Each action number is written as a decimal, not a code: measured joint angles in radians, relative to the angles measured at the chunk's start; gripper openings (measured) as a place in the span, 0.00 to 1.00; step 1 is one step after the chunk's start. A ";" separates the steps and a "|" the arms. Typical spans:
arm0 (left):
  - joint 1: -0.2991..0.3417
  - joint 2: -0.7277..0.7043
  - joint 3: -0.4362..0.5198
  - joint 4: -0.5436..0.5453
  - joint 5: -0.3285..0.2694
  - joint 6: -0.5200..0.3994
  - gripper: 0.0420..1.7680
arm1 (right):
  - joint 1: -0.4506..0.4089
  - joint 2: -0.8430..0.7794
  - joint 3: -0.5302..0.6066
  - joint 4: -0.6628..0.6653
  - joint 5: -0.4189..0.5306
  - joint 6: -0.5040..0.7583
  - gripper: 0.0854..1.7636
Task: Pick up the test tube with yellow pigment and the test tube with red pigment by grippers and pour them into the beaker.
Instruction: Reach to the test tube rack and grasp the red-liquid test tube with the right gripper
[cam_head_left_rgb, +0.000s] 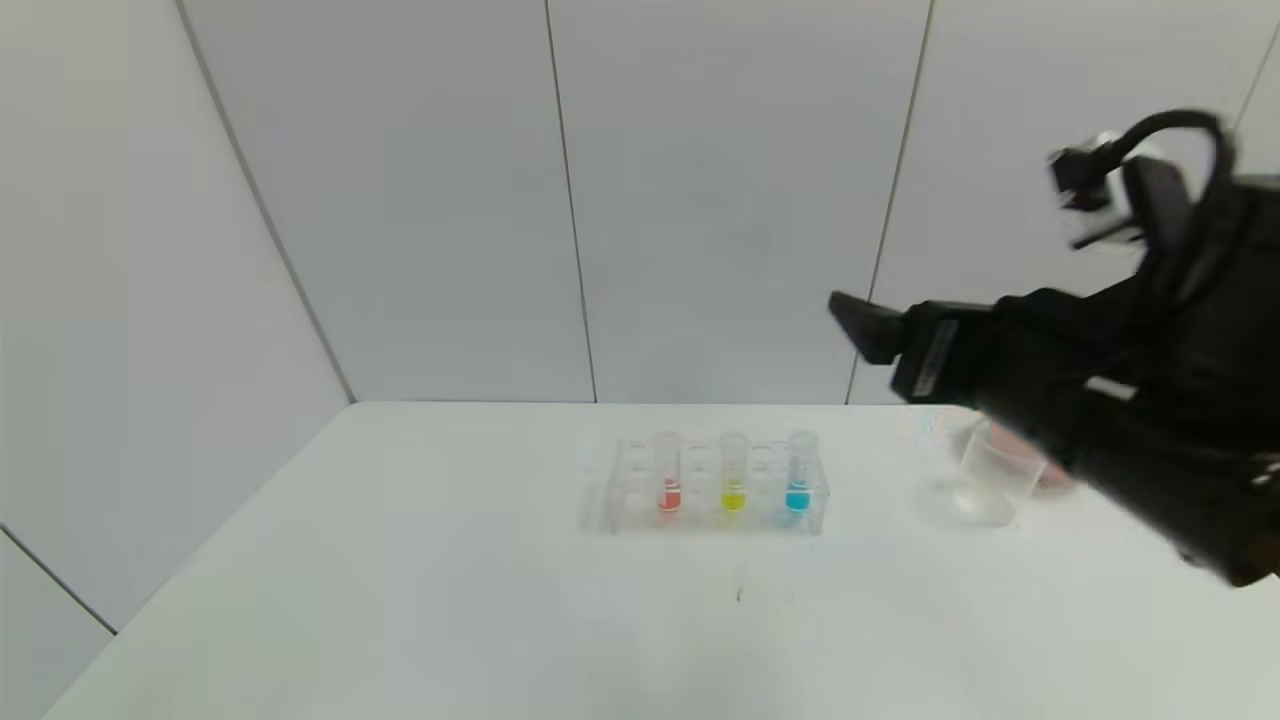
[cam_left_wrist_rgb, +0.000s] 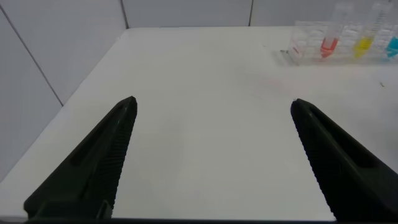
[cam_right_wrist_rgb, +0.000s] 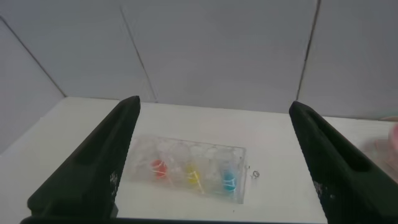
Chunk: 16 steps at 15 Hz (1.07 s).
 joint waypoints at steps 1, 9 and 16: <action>0.000 0.000 0.000 0.000 0.000 0.000 1.00 | 0.054 0.062 0.003 -0.069 -0.056 0.003 0.97; 0.000 0.000 0.000 0.000 0.000 0.000 1.00 | 0.280 0.449 -0.042 -0.339 -0.237 0.063 0.97; 0.000 0.000 0.000 0.000 0.000 0.000 1.00 | 0.257 0.674 -0.190 -0.340 -0.243 0.100 0.97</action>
